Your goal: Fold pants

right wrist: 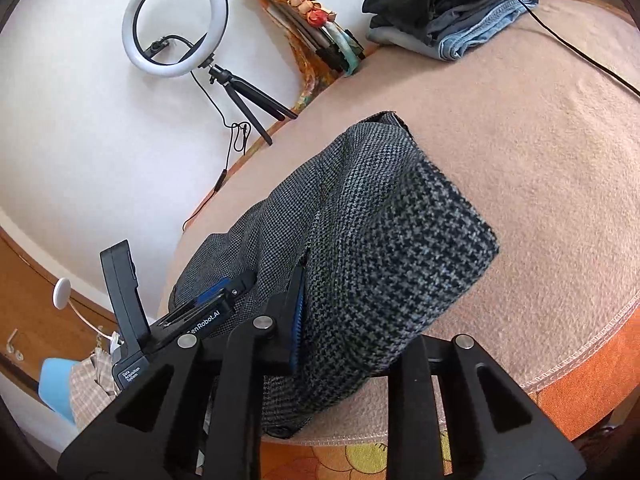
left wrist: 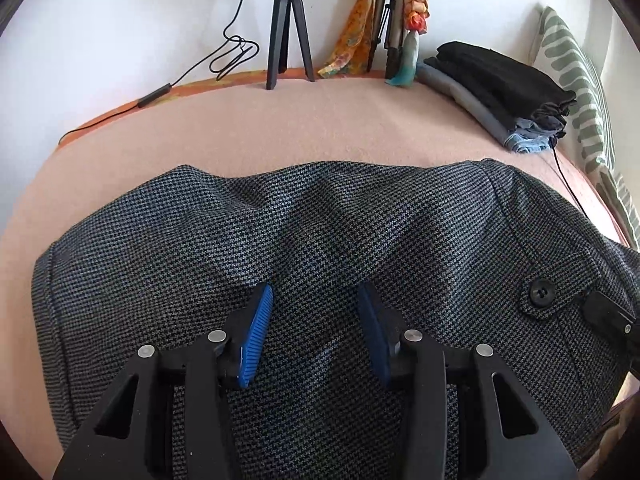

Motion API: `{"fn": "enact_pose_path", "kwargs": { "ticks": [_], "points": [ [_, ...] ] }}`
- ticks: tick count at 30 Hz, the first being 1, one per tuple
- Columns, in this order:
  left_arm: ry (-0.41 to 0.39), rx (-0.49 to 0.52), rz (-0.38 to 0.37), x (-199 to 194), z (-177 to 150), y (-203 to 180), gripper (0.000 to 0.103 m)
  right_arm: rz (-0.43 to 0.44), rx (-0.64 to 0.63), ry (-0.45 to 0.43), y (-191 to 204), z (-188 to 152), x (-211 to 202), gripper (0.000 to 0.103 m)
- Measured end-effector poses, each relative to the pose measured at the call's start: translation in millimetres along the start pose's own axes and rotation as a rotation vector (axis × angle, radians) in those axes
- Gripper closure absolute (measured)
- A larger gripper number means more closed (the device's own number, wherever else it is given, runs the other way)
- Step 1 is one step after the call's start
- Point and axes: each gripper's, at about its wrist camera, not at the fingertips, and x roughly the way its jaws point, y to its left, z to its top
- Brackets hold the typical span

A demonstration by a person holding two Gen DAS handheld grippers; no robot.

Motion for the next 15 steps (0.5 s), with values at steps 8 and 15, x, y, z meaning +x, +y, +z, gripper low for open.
{"fn": "enact_pose_path", "kwargs": {
  "ticks": [8, 15],
  "points": [
    [-0.027, -0.062, -0.076, -37.4, -12.5, 9.3, 0.060, -0.019, -0.181, 0.000, 36.1, 11.6, -6.9, 0.087],
    [-0.078, -0.148, -0.059, -80.8, -17.9, 59.6, 0.060, -0.028, -0.414, 0.016, 86.8, 11.8, -7.2, 0.087]
  ]
}}
